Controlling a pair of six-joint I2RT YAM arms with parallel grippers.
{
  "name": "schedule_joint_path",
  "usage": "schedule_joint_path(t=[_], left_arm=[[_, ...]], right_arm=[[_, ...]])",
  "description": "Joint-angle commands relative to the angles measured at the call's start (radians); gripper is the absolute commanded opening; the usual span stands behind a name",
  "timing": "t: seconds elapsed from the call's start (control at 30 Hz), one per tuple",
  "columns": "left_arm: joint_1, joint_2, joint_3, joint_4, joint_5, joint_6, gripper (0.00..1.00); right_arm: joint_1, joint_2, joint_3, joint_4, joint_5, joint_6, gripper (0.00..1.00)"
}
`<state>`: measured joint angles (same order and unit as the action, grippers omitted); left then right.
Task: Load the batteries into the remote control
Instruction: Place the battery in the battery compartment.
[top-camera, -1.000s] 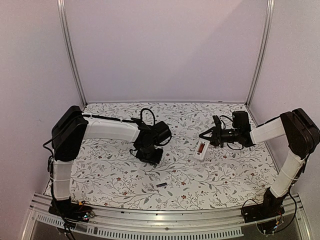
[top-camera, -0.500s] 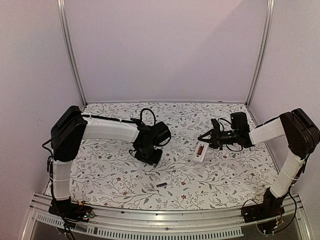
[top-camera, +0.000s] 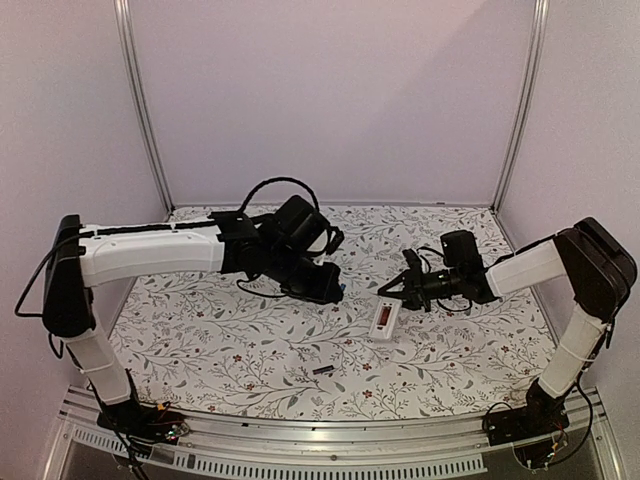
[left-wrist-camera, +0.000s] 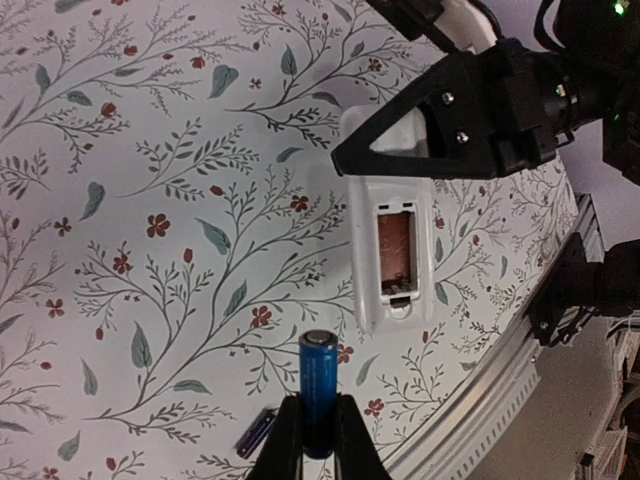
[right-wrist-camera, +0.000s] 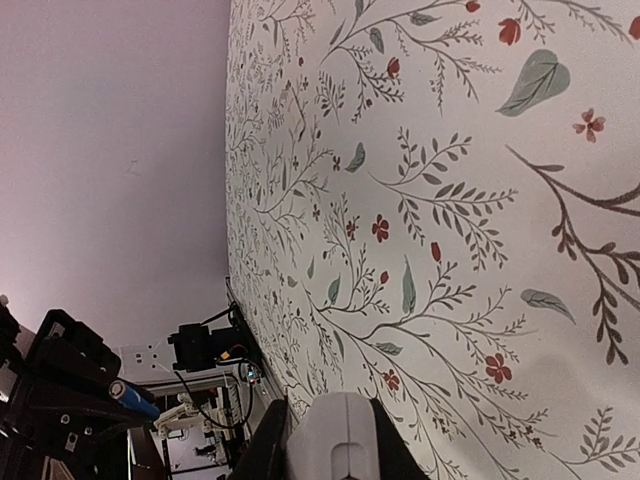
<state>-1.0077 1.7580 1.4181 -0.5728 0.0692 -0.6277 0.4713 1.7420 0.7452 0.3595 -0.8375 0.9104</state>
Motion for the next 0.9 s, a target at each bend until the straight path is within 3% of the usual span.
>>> schedule_joint_path(t=[0.0,0.43,0.87], left_arm=[[-0.010,0.031,-0.013,0.072,0.239,-0.083,0.00],[-0.033,0.108,-0.013,0.100,0.337,-0.174,0.00],[0.012,0.139,0.009,-0.012,0.255,-0.224,0.00]], right_arm=[[0.046,0.009,0.033,0.007,0.049,0.046,0.00],[0.138,0.067,0.097,0.111,0.052,0.134,0.00],[0.156,0.074,0.109,0.133,0.050,0.138,0.00]])
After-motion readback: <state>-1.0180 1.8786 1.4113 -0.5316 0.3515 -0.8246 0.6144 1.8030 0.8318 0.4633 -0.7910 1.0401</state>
